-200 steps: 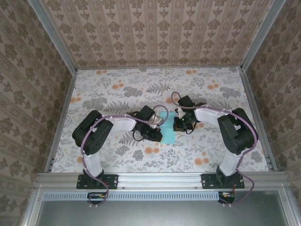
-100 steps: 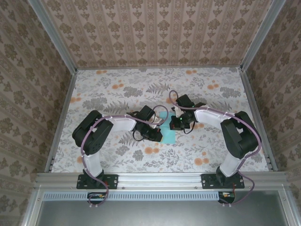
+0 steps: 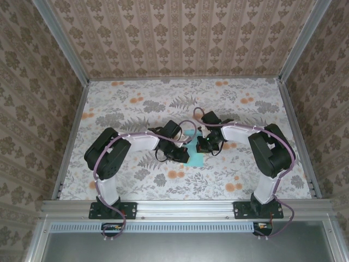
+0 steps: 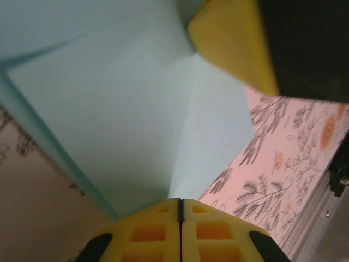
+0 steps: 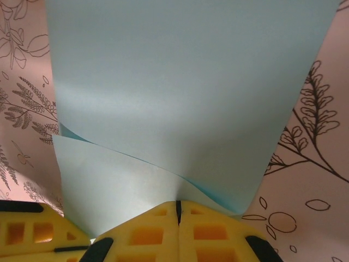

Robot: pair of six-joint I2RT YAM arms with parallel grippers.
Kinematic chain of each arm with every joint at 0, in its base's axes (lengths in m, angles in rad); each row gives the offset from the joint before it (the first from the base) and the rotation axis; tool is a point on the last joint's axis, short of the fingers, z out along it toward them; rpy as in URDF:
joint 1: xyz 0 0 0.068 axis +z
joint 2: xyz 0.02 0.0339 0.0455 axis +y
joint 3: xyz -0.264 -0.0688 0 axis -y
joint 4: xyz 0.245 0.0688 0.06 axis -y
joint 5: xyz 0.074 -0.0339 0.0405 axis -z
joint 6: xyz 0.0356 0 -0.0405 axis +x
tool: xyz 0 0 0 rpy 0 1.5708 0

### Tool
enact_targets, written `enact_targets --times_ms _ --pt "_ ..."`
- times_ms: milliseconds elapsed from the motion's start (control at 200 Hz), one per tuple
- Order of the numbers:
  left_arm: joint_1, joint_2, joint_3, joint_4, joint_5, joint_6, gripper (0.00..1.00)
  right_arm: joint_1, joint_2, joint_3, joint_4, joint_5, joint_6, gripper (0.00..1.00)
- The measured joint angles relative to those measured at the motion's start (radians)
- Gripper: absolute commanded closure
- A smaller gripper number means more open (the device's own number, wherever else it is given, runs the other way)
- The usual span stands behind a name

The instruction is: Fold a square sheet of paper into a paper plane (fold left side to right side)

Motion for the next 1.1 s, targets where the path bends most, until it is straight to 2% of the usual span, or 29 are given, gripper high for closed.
enact_targets --times_ms 265,720,1100 --pt "-0.001 0.037 0.085 -0.012 0.008 0.009 0.93 0.0 0.0 0.0 0.0 0.001 0.0 1.0" --pt "-0.008 0.093 0.094 -0.051 0.014 0.037 0.93 0.0 0.003 0.011 -0.026 0.013 -0.003 1.0" --pt "-0.005 0.035 -0.015 0.04 0.016 0.033 0.93 -0.003 0.021 0.036 -0.056 0.017 -0.009 1.0"
